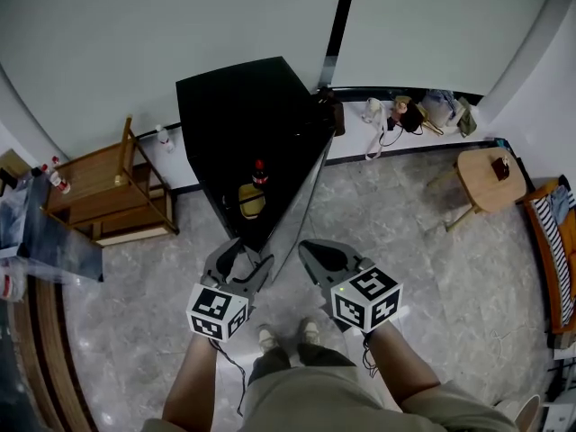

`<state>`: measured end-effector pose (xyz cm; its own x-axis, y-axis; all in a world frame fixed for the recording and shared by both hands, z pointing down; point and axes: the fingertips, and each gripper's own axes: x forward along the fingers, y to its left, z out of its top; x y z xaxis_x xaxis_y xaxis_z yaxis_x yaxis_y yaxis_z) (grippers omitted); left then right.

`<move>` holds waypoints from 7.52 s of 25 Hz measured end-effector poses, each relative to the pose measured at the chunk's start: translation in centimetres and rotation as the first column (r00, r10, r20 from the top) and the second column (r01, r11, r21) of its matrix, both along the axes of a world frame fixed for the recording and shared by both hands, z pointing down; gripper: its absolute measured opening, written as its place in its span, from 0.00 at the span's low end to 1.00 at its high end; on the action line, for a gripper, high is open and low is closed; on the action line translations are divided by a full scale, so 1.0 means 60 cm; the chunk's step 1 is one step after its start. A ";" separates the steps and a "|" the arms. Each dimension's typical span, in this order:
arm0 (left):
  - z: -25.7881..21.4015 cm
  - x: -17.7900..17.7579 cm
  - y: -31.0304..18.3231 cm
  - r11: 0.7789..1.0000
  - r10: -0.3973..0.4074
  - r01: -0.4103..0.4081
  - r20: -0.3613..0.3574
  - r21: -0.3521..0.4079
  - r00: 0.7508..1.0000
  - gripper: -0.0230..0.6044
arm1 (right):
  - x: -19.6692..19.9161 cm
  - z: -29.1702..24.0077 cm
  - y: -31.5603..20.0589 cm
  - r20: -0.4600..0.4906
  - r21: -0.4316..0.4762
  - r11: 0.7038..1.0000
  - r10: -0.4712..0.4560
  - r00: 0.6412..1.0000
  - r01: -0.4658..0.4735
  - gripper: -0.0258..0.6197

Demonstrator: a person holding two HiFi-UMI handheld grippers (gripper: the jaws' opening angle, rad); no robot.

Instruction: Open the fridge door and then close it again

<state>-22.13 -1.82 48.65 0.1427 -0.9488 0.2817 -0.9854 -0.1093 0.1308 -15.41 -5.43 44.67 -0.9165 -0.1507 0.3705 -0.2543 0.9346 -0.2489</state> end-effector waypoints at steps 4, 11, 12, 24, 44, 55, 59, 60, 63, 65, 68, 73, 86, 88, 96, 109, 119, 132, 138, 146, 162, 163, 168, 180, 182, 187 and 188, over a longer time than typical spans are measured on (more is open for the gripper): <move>-0.001 0.035 0.001 0.999 0.041 -0.041 0.007 -0.013 0.999 0.47 | 0.027 0.004 -0.008 -0.010 -0.008 0.999 0.033 0.999 -0.034 0.04; -0.002 0.120 -0.002 0.990 0.135 -0.136 -0.017 -0.026 0.991 0.42 | 0.081 0.017 -0.016 -0.029 -0.021 0.996 0.088 0.996 -0.088 0.04; -0.003 0.134 -0.006 0.988 0.151 -0.151 -0.024 -0.023 0.988 0.42 | 0.089 0.017 -0.019 -0.031 -0.021 0.995 0.097 0.995 -0.098 0.04; -0.006 0.259 -0.062 0.952 0.304 -0.305 -0.045 -0.007 0.952 0.41 | 0.211 0.018 -0.062 -0.039 -0.010 0.970 0.244 0.969 -0.245 0.04; -0.002 0.414 -0.166 0.887 0.457 -0.457 -0.011 -0.065 0.889 0.31 | 0.396 0.010 -0.156 -0.017 0.005 0.903 0.429 0.903 -0.429 0.04; -0.016 0.472 -0.242 0.866 0.500 -0.499 0.055 -0.030 0.865 0.31 | 0.460 0.023 -0.214 -0.016 0.002 0.876 0.482 0.876 -0.482 0.04; -0.041 0.460 -0.288 0.901 0.434 -0.434 0.013 0.023 0.901 0.31 | 0.480 0.022 -0.239 -0.014 0.002 0.868 0.496 0.868 -0.496 0.04; -0.036 0.457 -0.300 0.906 0.422 -0.423 0.034 0.003 0.906 0.31 | 0.485 0.023 -0.245 -0.013 0.002 0.866 0.500 0.866 -0.500 0.04; -0.018 0.455 -0.324 0.913 0.408 -0.404 0.129 -0.061 0.904 0.33 | 0.498 0.026 -0.256 -0.012 0.000 0.860 0.509 0.860 -0.510 0.04; -0.017 0.461 -0.335 0.916 0.400 -0.395 0.128 -0.068 0.907 0.33 | 0.509 0.030 -0.265 -0.015 -0.001 0.857 0.516 0.857 -0.516 0.04; -0.018 0.476 -0.354 0.919 0.393 -0.388 0.111 -0.064 0.913 0.33 | 0.528 0.034 -0.280 -0.019 -0.008 0.848 0.529 0.848 -0.530 0.03; -0.014 0.493 -0.391 0.914 0.405 -0.396 0.148 -0.085 0.902 0.33 | 0.546 0.038 -0.303 -0.012 -0.012 0.838 0.546 0.838 -0.546 0.04; -0.006 0.532 -0.495 0.907 0.421 -0.397 0.247 -0.142 0.873 0.28 | 0.579 0.043 -0.383 0.015 0.022 0.810 0.586 0.810 -0.586 0.04; -0.006 0.536 -0.512 0.905 0.425 -0.400 0.241 -0.146 0.873 0.26 | 0.586 0.041 -0.401 0.012 0.043 0.807 0.589 0.808 -0.589 0.04; -0.003 0.543 -0.562 0.904 0.424 -0.398 0.220 -0.155 0.879 0.25 | 0.615 0.032 -0.438 0.026 0.076 0.781 0.620 0.784 -0.620 0.04; -0.024 0.551 -0.585 0.911 0.411 -0.404 0.140 -0.082 0.901 0.25 | 0.622 0.034 -0.431 0.035 0.037 0.759 0.649 0.760 -0.650 0.04; -0.099 0.541 -0.549 0.912 0.403 -0.411 0.152 0.020 0.902 0.21 | 0.618 -0.008 -0.430 0.066 0.093 0.772 0.625 0.778 -0.629 0.03; -0.180 0.510 -0.452 0.905 0.399 -0.416 0.165 0.086 0.902 0.19 | 0.608 -0.062 -0.383 0.112 0.140 0.794 0.580 0.807 -0.591 0.04; -0.187 0.513 -0.396 0.894 0.426 -0.441 0.149 0.084 0.892 0.19 | 0.609 -0.082 -0.350 0.132 0.139 0.806 0.560 0.818 -0.575 0.04; -0.137 0.491 -0.354 0.896 0.436 -0.442 0.125 0.029 0.891 0.13 | 0.577 -0.089 -0.301 0.112 0.185 0.845 0.489 0.865 -0.502 0.04; -0.134 0.472 -0.328 0.907 0.418 -0.422 0.100 0.017 0.903 0.05 | 0.567 -0.105 -0.288 0.237 0.157 0.869 0.427 0.872 -0.468 0.36; -0.136 0.473 -0.329 0.907 0.417 -0.421 0.101 0.020 0.903 0.05 | 0.567 -0.107 -0.293 0.241 0.151 0.872 0.425 0.873 -0.466 0.40; -0.152 0.477 -0.336 0.908 0.411 -0.418 0.115 0.039 0.904 0.05 | 0.574 -0.120 -0.327 0.223 0.234 0.861 0.405 0.887 -0.452 0.47; -0.166 0.461 -0.381 0.924 0.367 -0.378 0.152 0.051 0.918 0.05 | 0.562 -0.098 -0.460 0.161 0.252 0.901 0.321 0.933 -0.354 0.50; -0.162 0.456 -0.391 0.927 0.362 -0.373 0.153 0.045 0.919 0.05 | 0.552 -0.087 -0.483 0.144 0.247 0.910 0.307 0.941 -0.334 0.50; -0.141 0.451 -0.412 0.932 0.355 -0.361 0.146 0.022 0.924 0.05 | 0.527 -0.052 -0.531 0.078 0.253 0.930 0.256 0.964 -0.268 0.50; -0.138 0.449 -0.416 0.933 0.352 -0.358 0.146 0.018 0.925 0.05 | 0.523 -0.046 -0.537 0.070 0.251 0.934 0.244 0.967 -0.254 0.50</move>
<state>4.82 -26.76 40.39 0.4354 -0.8548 0.2822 -0.8888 -0.4581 -0.0163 15.99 -37.67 41.92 -0.8497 -0.4609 0.2559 -0.4821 0.8758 -0.0232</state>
